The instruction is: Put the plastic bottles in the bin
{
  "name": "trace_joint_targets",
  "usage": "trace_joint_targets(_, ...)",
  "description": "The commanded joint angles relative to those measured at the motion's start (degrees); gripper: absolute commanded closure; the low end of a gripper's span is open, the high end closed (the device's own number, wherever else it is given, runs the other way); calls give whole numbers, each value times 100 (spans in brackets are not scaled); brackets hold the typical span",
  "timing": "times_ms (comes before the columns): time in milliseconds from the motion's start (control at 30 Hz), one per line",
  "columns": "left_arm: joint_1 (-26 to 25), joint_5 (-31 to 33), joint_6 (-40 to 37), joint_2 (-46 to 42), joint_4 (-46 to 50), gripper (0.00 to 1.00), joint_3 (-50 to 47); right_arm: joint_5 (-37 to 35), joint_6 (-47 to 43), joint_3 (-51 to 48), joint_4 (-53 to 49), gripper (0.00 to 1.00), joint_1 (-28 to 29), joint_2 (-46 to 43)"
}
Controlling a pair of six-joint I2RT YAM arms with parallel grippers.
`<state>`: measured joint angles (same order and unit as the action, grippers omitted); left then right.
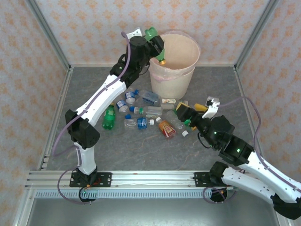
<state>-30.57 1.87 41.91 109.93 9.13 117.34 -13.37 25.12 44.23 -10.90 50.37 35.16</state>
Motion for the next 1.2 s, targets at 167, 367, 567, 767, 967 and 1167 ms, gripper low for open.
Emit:
trace_joint_targets(167,-76,278,-322,612,-448,45,694,-207,73,-62,-194,0,34,-140)
trace_joint_targets(367,-72,325,-350,735,-336,39,806,-263,73,-125,-200,0,34,-198)
trace_joint_targets(567,-72,187,-368,649,-243,13,808,-271,105,-175,-172,0,34,-211)
trace_joint_targets(767,-103,18,-472,376,-74,11,711,-307,179,-269,-118,0,34,-211)
trace_joint_targets(967,-259,-107,-677,-444,-108,6,-187,-484,270,-323,-161,0,30,-244)
trace_joint_targets(1167,-462,-287,-711,-1691,-695,1,-2172,-934,332,-388,-286,0,34,-247)
